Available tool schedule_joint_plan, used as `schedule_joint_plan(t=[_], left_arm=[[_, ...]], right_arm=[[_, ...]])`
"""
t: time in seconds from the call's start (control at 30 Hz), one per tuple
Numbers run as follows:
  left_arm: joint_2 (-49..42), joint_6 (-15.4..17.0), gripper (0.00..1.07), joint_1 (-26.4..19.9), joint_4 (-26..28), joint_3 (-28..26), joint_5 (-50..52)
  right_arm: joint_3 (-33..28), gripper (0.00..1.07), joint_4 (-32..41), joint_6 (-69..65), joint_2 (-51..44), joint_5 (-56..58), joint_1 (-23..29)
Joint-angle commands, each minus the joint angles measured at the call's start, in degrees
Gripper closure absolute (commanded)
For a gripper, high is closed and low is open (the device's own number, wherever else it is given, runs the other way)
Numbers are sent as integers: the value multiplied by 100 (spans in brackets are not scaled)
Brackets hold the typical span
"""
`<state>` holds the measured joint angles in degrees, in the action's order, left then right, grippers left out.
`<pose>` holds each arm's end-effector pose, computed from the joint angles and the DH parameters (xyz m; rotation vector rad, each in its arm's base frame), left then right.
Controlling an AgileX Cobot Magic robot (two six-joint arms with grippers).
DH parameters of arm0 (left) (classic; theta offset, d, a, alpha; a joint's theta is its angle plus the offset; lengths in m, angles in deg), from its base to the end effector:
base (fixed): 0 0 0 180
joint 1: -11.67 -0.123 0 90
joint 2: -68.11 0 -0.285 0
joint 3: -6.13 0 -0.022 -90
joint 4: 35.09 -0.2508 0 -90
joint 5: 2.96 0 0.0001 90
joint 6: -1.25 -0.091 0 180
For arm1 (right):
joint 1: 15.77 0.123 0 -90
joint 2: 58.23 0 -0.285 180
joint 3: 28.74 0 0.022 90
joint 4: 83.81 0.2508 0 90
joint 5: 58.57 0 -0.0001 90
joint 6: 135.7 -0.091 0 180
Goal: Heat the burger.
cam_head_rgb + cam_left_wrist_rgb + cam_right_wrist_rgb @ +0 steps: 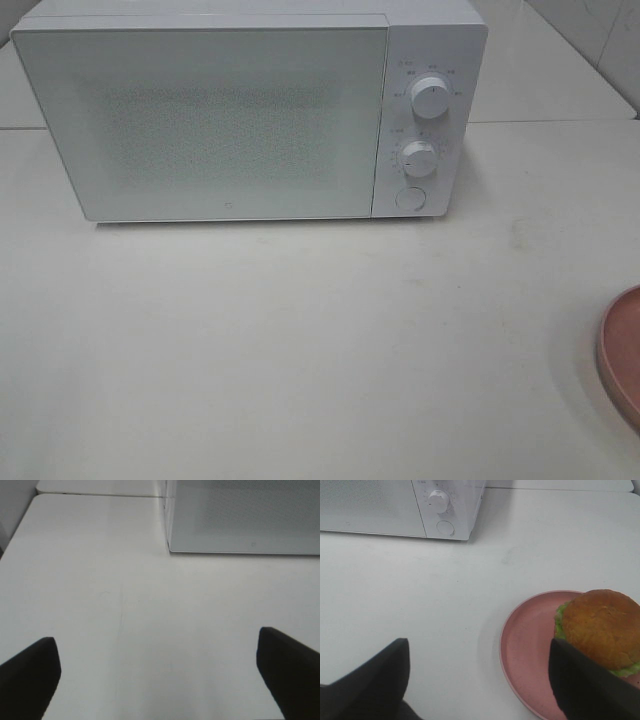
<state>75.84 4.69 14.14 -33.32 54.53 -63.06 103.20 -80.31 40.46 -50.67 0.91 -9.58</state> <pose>-0.0050 -0.0022 0.2791 -0.0159 2.0297 -0.1019 -0.0062 0.0041 0.2817 -0.0437 2.0117 0.1844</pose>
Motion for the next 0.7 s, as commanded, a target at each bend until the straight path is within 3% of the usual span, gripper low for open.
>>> schedule_joint_plan(t=[0.03, 0.7], left_arm=[[-166, -34, 5, -418, 11, 17, 74], [-160, -40, 6, -430, 6, 17, 74]], right_arm=[[-11, 34, 11, 52, -143, -6, -17], [-11, 34, 11, 52, -143, -6, -17]])
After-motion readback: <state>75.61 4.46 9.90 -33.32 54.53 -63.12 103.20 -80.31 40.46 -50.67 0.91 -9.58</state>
